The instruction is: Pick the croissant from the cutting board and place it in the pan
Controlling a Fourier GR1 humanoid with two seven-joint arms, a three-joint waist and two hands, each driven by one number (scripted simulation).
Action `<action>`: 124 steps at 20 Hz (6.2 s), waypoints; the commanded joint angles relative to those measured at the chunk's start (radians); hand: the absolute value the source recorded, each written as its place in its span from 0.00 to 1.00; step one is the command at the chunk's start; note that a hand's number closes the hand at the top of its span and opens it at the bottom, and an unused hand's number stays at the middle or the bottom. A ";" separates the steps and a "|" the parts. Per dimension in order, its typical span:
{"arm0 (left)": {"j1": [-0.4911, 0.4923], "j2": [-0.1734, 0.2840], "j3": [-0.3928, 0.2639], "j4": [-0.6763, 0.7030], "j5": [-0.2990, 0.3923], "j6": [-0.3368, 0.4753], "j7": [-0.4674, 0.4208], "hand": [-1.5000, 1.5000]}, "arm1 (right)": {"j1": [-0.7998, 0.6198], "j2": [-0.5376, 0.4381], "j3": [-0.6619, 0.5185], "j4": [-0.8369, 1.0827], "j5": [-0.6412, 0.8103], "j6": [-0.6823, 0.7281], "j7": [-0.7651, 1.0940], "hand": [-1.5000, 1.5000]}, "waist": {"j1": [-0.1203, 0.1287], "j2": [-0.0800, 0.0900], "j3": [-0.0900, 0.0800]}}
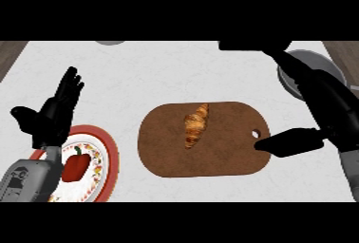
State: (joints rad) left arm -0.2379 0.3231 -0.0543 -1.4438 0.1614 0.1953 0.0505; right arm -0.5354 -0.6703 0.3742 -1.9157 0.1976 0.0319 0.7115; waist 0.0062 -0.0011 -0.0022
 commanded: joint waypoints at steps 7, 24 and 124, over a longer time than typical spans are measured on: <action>0.004 -0.021 0.022 0.008 -0.022 -0.026 -0.003 0.50 | -0.193 0.295 0.065 0.174 0.054 0.085 0.089 0.00 | 0.004 0.002 0.002; 0.021 -0.044 0.075 -0.008 -0.043 -0.085 0.007 0.50 | -0.189 0.440 -0.030 0.322 0.220 0.230 0.175 0.00 | -0.001 0.001 0.002; -0.025 -0.153 0.159 -0.034 -0.169 -0.137 0.058 0.50 | -0.066 0.285 -0.594 0.569 0.410 -0.029 -0.489 1.00 | 0.007 0.008 0.003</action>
State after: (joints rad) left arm -0.2264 0.1805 0.1149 -1.4840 0.0013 0.0456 0.0854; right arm -0.5110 -0.3088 -0.0982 -1.5324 0.6558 0.0231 0.3256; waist 0.0070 0.0042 0.0006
